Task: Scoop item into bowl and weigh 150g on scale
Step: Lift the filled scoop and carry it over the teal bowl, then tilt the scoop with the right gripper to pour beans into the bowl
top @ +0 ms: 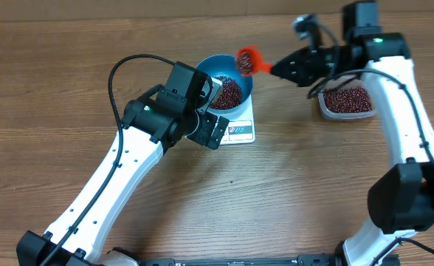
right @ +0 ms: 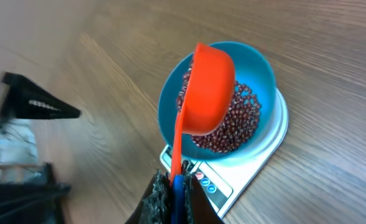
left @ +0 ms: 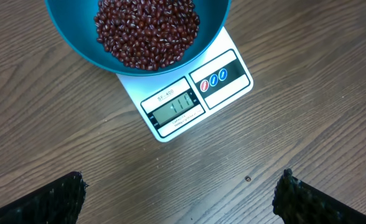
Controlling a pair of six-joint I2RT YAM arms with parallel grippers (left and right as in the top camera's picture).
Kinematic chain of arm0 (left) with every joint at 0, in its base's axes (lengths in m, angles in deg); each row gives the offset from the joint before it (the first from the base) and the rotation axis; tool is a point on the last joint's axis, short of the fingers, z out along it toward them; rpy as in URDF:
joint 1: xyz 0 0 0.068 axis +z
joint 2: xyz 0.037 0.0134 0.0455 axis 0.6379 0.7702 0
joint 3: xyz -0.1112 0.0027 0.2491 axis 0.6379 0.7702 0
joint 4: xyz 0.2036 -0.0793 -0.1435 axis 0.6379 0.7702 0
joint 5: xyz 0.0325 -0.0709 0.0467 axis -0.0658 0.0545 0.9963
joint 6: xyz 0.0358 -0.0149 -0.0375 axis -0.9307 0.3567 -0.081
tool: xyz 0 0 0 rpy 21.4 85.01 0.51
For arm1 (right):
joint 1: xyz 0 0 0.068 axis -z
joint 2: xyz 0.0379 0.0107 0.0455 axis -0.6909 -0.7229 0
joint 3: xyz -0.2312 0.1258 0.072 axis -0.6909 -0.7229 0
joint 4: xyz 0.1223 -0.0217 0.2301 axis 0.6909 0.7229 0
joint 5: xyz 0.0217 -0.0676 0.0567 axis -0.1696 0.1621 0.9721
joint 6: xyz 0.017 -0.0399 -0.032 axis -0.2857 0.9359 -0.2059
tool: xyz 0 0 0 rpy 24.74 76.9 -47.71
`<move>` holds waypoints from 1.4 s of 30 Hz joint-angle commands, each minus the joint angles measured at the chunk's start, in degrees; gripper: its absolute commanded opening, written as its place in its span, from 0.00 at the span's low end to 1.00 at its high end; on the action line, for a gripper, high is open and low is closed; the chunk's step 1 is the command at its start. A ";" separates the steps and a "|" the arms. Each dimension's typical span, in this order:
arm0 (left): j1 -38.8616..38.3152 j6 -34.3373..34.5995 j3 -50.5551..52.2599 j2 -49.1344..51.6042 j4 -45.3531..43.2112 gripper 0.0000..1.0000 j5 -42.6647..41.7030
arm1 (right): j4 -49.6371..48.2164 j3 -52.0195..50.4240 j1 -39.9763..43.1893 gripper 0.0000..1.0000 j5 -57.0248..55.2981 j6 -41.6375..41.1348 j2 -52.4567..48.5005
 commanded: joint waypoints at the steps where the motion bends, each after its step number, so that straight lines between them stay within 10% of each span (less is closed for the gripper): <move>1: 0.31 0.37 0.20 -1.29 -0.24 1.00 -0.39 | -1.03 1.51 -5.55 0.04 -12.94 -1.53 0.17; 8: 0.31 0.37 0.20 -1.29 -0.24 0.99 -0.39 | -2.86 1.51 -13.20 0.04 -27.89 -3.06 0.17; 42: 0.31 0.37 0.20 -1.27 -0.24 1.00 -0.39 | -2.95 1.57 -15.13 0.04 -27.47 -3.02 0.17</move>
